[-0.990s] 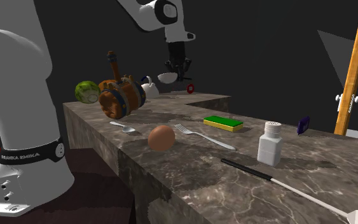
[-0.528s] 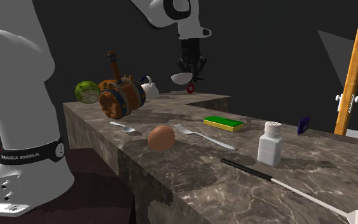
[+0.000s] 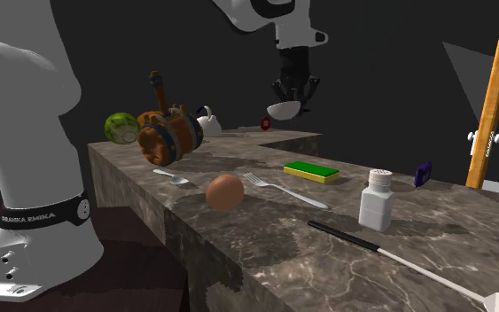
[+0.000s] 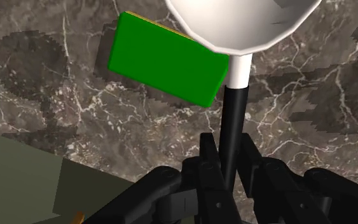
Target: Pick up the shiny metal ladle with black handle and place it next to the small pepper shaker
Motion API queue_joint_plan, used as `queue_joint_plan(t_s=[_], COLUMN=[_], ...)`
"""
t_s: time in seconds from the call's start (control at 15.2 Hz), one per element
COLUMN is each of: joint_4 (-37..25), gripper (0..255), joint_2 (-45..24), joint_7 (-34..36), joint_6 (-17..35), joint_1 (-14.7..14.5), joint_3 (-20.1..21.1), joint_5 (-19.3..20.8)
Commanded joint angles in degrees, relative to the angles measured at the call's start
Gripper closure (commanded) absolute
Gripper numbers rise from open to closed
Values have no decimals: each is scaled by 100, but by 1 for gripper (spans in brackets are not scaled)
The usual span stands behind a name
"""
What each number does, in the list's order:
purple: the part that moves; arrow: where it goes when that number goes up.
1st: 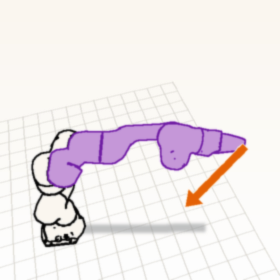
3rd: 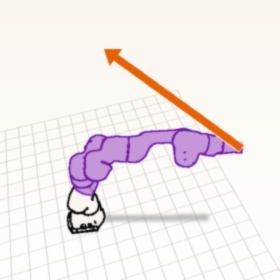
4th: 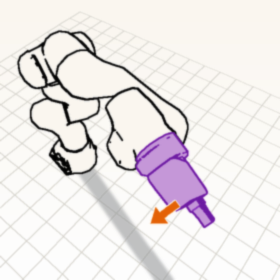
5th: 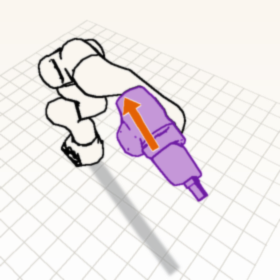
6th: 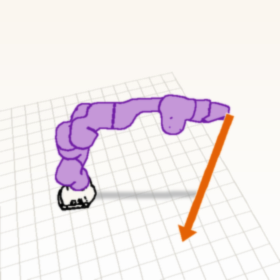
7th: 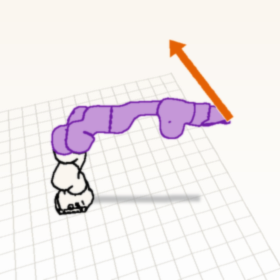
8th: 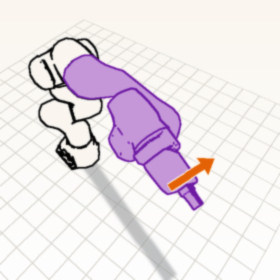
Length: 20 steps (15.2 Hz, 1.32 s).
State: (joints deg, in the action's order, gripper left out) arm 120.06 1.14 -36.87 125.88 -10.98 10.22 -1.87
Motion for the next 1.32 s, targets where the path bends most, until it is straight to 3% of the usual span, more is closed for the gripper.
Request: queue_joint_plan(t_s=[0.0,0.66,1.25], joint_4=[-88,-1133,-2726], gripper=[255,255,255], joint_2=[-76,-888,-2015], joint_7=[-279,-1544,-2522], joint_6=[-21,-307,-834], joint_1=[126,770,1366], joint_3=[-132,-704,-1052], joint_5=[-20,-124,-280])
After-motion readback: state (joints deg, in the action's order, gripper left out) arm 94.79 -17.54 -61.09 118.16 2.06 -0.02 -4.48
